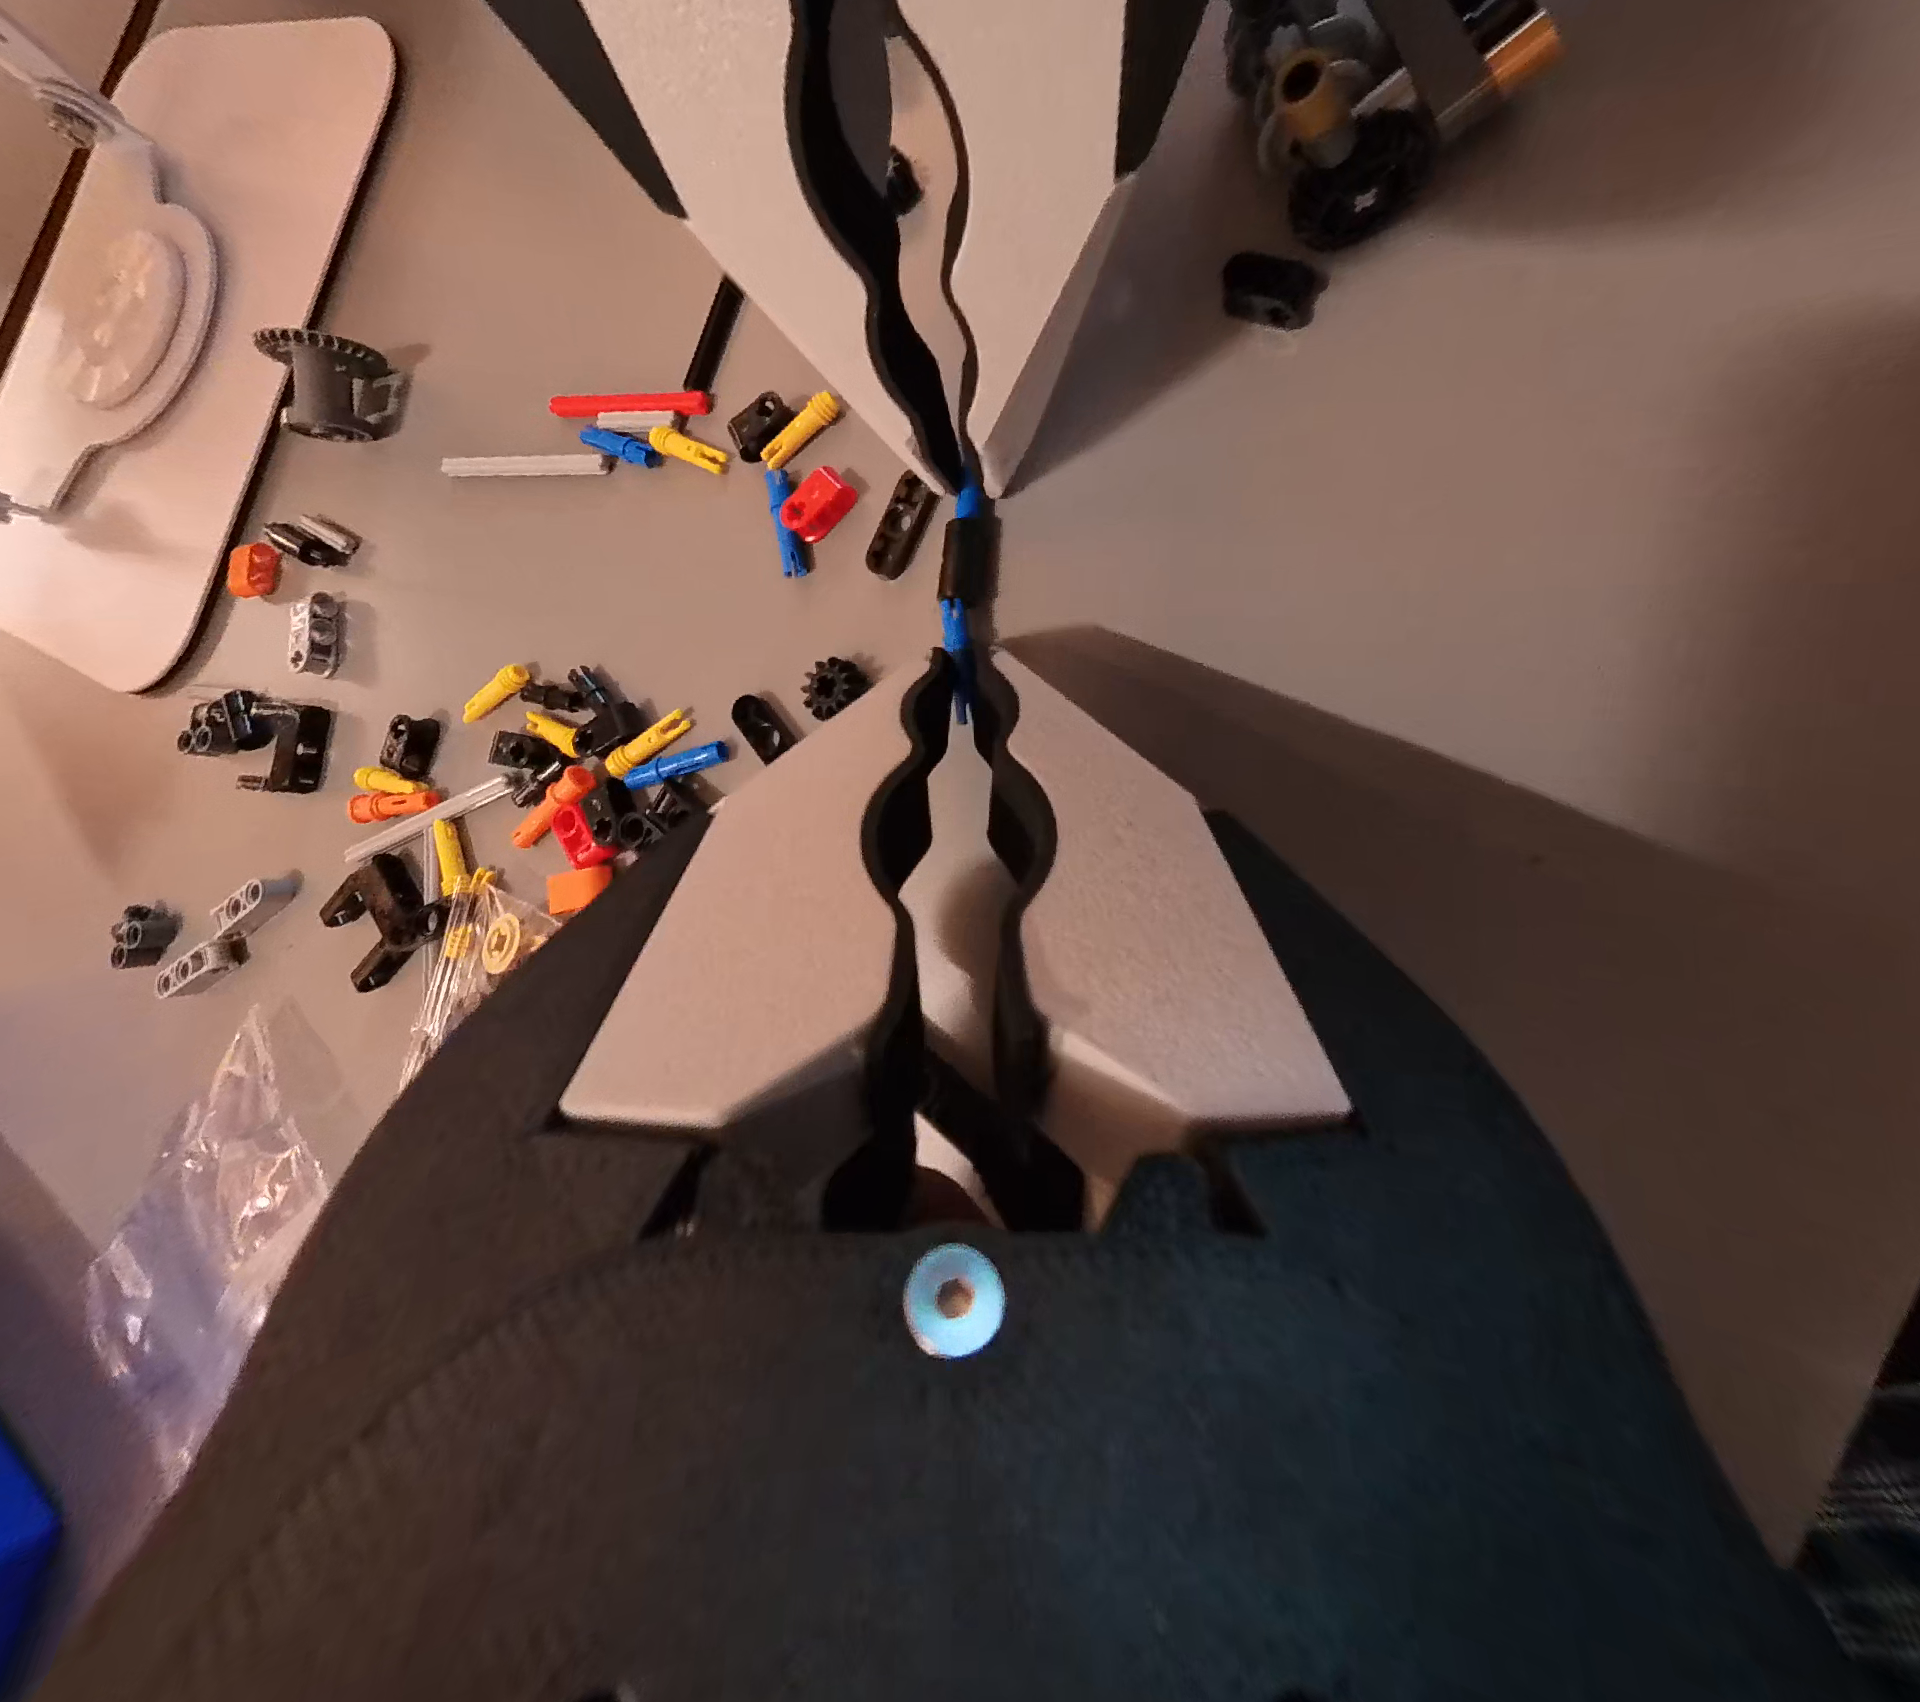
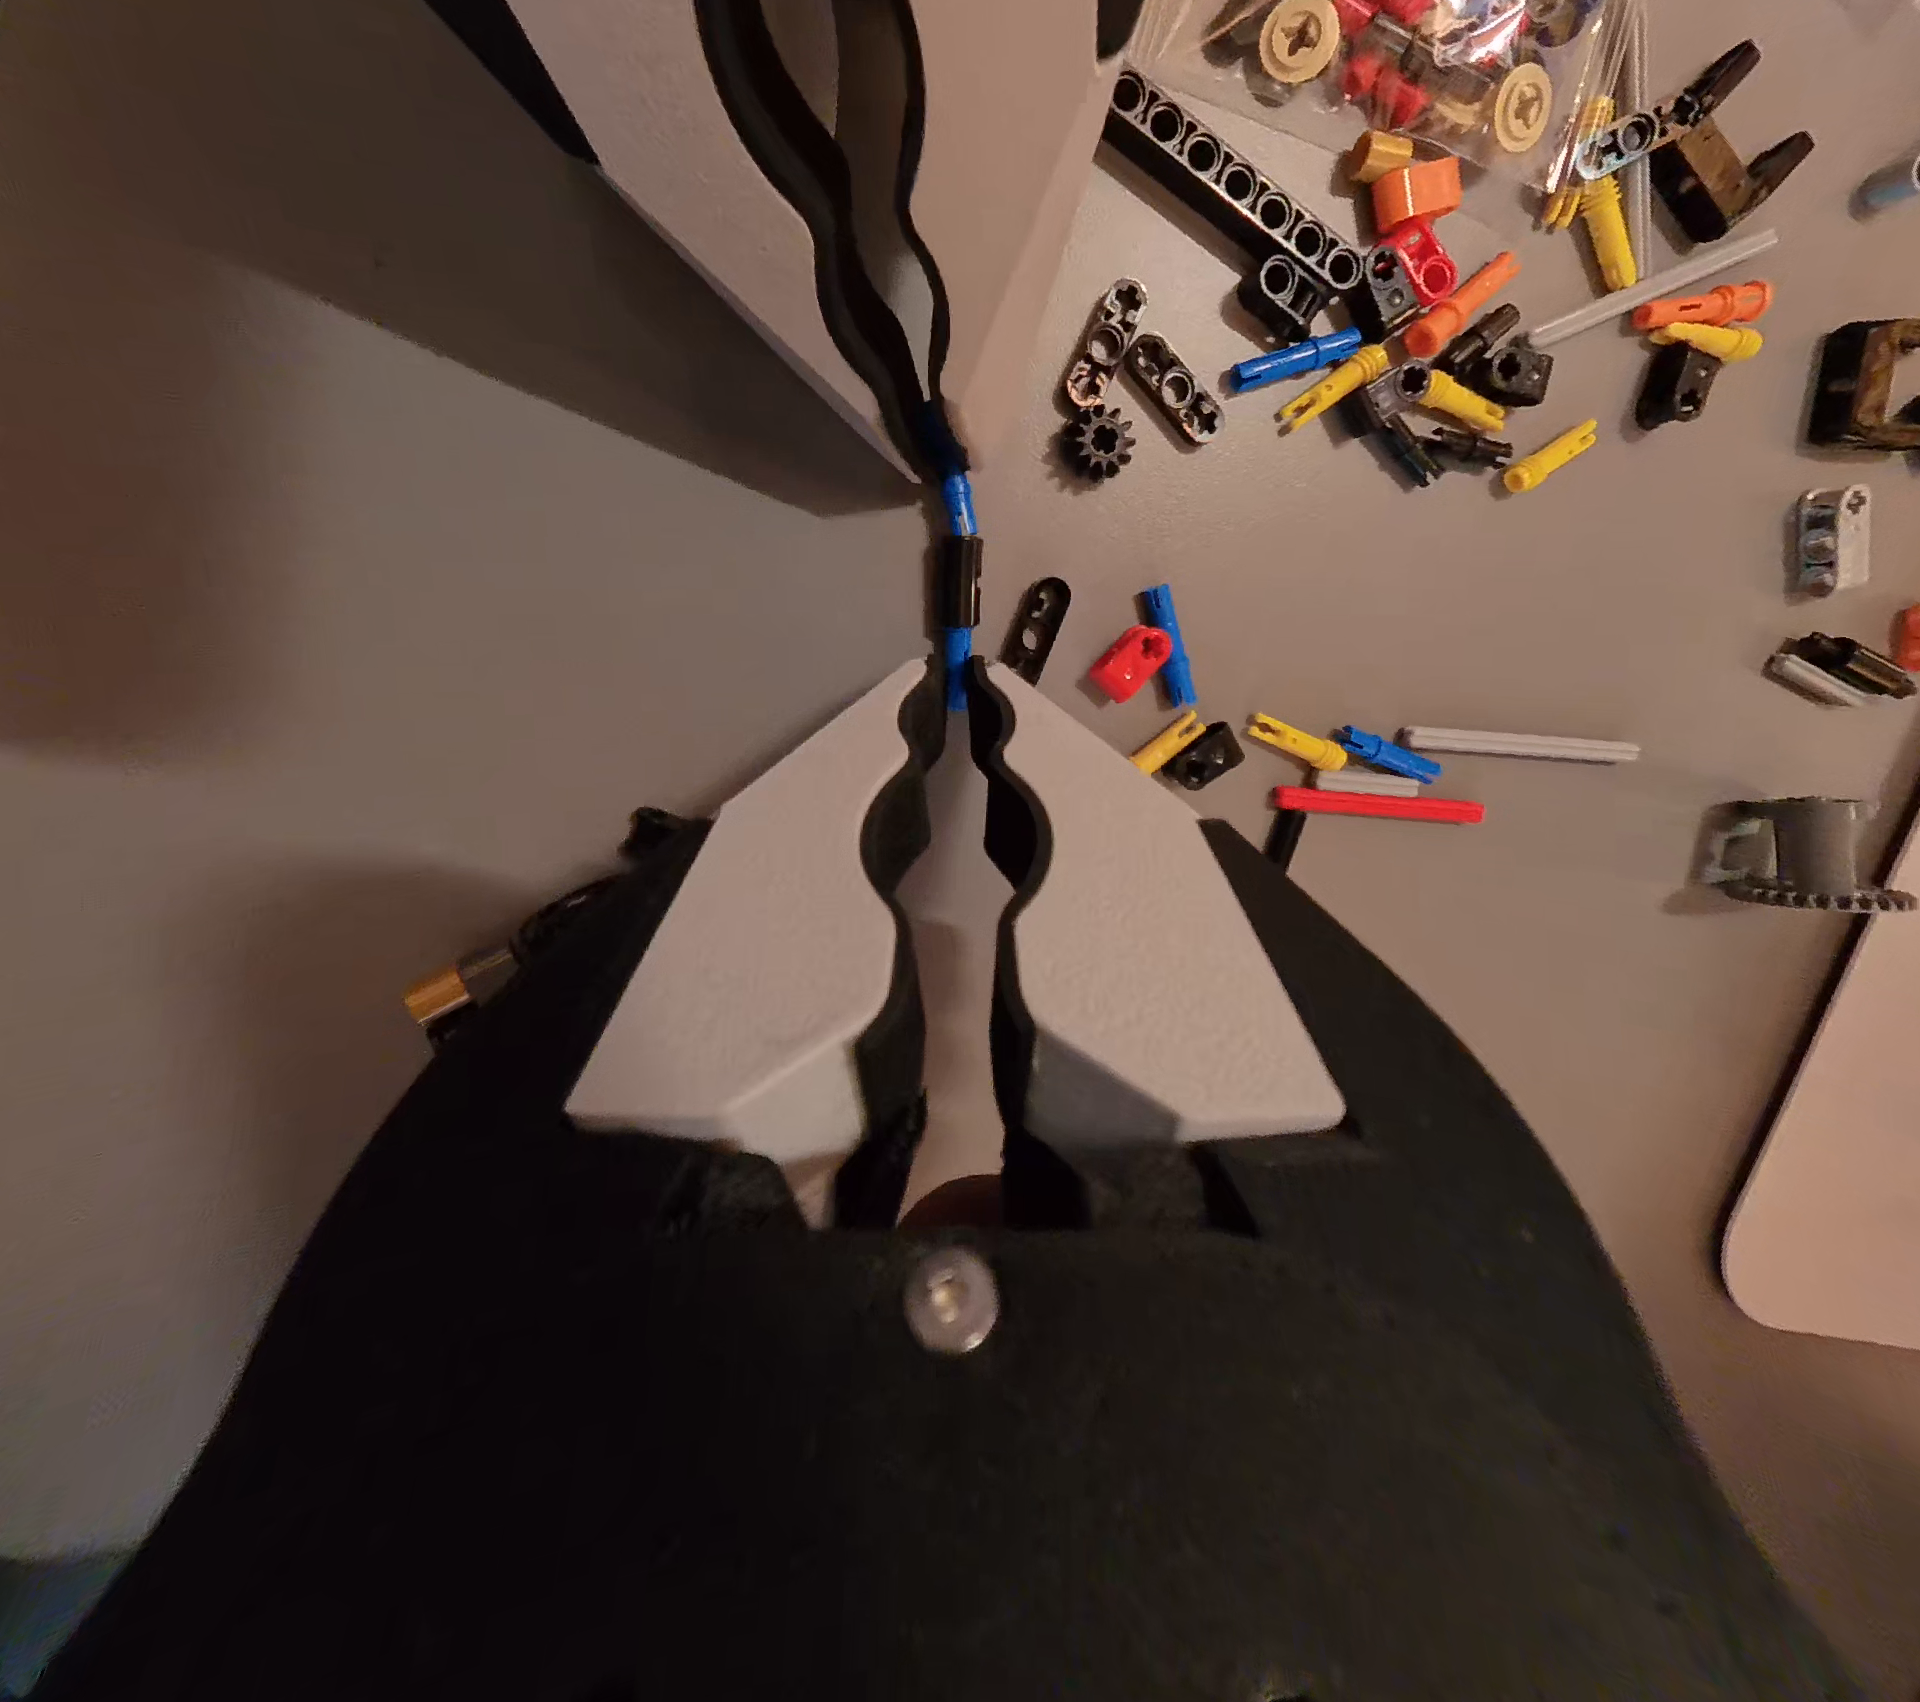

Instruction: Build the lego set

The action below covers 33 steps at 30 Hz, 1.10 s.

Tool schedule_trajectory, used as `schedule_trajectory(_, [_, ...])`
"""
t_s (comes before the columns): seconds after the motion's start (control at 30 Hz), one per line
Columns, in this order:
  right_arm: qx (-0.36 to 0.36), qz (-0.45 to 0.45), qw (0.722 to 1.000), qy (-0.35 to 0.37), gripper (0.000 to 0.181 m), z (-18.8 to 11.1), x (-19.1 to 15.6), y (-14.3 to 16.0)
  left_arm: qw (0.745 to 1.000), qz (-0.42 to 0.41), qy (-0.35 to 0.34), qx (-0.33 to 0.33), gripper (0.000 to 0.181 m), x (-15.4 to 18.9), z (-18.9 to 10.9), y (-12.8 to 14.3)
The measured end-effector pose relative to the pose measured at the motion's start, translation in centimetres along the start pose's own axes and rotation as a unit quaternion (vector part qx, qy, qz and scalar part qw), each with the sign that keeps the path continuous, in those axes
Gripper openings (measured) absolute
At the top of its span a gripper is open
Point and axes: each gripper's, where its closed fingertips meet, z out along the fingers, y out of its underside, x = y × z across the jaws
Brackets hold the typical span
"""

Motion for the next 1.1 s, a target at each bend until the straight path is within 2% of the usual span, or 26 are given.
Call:
schedule_trajectory(0.63, [-0.006,-0.065,0.997,0.032,0.000,0.07,0.47,-0.22,0.997,0.075,0.020,-0.015,0.001,0.20,0.09,0.13])
schedule_trajectory(1.1, [0.000,-0.126,0.992,-0.014,0.001,0.17,0.69,-0.21,0.993,0.105,0.051,-0.015,0.001,0.44,0.37,-0.22])
